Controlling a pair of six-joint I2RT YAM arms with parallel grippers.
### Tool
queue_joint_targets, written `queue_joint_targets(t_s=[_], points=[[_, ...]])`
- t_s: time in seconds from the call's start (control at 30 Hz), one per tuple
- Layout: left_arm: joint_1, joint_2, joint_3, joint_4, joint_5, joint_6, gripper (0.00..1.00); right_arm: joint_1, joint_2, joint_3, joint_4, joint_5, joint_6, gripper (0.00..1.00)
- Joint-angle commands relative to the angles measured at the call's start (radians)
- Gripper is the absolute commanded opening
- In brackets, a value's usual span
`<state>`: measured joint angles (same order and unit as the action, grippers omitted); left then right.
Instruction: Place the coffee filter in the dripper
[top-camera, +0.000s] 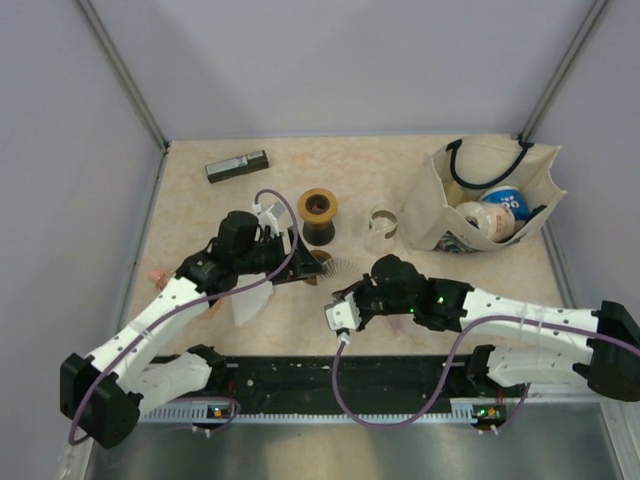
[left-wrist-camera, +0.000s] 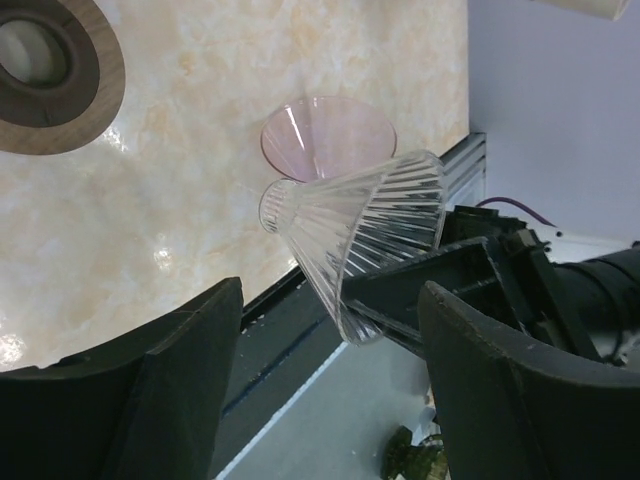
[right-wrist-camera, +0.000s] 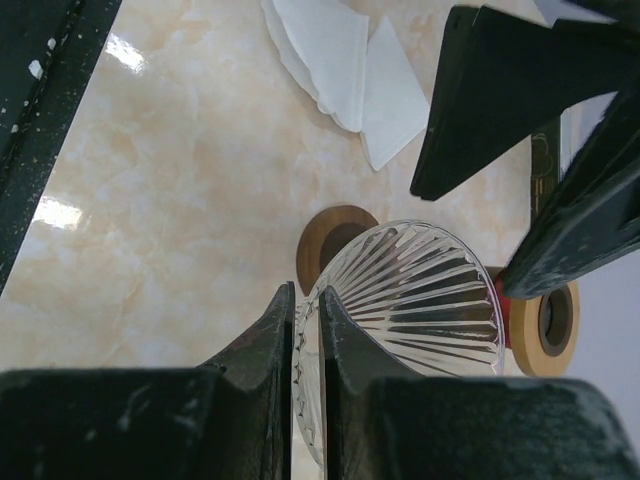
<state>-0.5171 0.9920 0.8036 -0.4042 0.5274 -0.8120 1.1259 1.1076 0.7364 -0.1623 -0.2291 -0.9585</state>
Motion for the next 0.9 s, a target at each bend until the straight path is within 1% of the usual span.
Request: queue_joint_targets(t_s=[0.0, 0.2, 0.27, 0.3, 0.33, 0.37, 0.4, 0.43, 0.47, 0.5, 0.53, 0.67, 0.73, 0.8, 0.83, 0.87], points=[[-0.055, 0.043, 0.063, 0.001, -0.101, 0.034, 0.72, 0.025, -0.005, 0.070, 0.060, -0.012, -0.032, 0.00], [-0.115, 0.099, 0.106, -0.007, -0.148, 0.057, 0.52, 0.025, -0.003, 0.069, 0.047, -0.010, -0.034, 0.00], [-0.132, 0.115, 0.115, -0.008, -0.152, 0.060, 0.43, 0.025, -0.003, 0.066, 0.055, -0.003, -0.034, 0.00], [-0.138, 0.123, 0.118, -0.010, -0.159, 0.062, 0.37, 0.025, -0.003, 0.066, 0.059, 0.000, -0.034, 0.00], [-0.144, 0.128, 0.123, -0.016, -0.165, 0.065, 0.26, 0.026, 0.000, 0.064, 0.061, 0.002, -0.033, 0.00], [-0.149, 0.131, 0.131, -0.031, -0.184, 0.068, 0.12, 0.025, -0.002, 0.066, 0.058, -0.003, -0.031, 0.03], [-0.153, 0.132, 0.137, -0.045, -0.210, 0.068, 0.00, 0.025, -0.002, 0.070, 0.052, -0.006, -0.028, 0.12], [-0.156, 0.132, 0.149, -0.064, -0.240, 0.071, 0.00, 0.025, -0.005, 0.073, 0.049, -0.003, -0.020, 0.26], [-0.158, 0.129, 0.158, -0.082, -0.278, 0.070, 0.00, 0.025, -0.012, 0.074, 0.056, 0.002, -0.008, 0.54], [-0.158, 0.126, 0.167, -0.094, -0.315, 0.071, 0.00, 0.028, -0.021, 0.070, 0.067, 0.016, -0.002, 0.85], [-0.158, 0.120, 0.175, -0.108, -0.345, 0.071, 0.00, 0.026, -0.034, 0.067, 0.082, 0.028, 0.009, 0.99], [-0.156, 0.112, 0.221, -0.151, -0.463, 0.083, 0.00, 0.028, -0.109, 0.047, 0.156, 0.079, 0.090, 0.99], [-0.156, 0.122, 0.256, -0.177, -0.518, 0.089, 0.00, 0.026, -0.150, 0.049, 0.240, 0.131, 0.223, 0.99], [-0.150, 0.134, 0.301, -0.197, -0.595, 0.103, 0.00, 0.026, -0.179, 0.070, 0.273, 0.253, 0.387, 0.99], [-0.141, 0.142, 0.322, -0.202, -0.606, 0.114, 0.00, 0.025, -0.189, 0.092, 0.282, 0.346, 0.483, 0.99], [-0.130, 0.152, 0.348, -0.206, -0.613, 0.119, 0.00, 0.026, -0.193, 0.115, 0.273, 0.479, 0.594, 0.99]])
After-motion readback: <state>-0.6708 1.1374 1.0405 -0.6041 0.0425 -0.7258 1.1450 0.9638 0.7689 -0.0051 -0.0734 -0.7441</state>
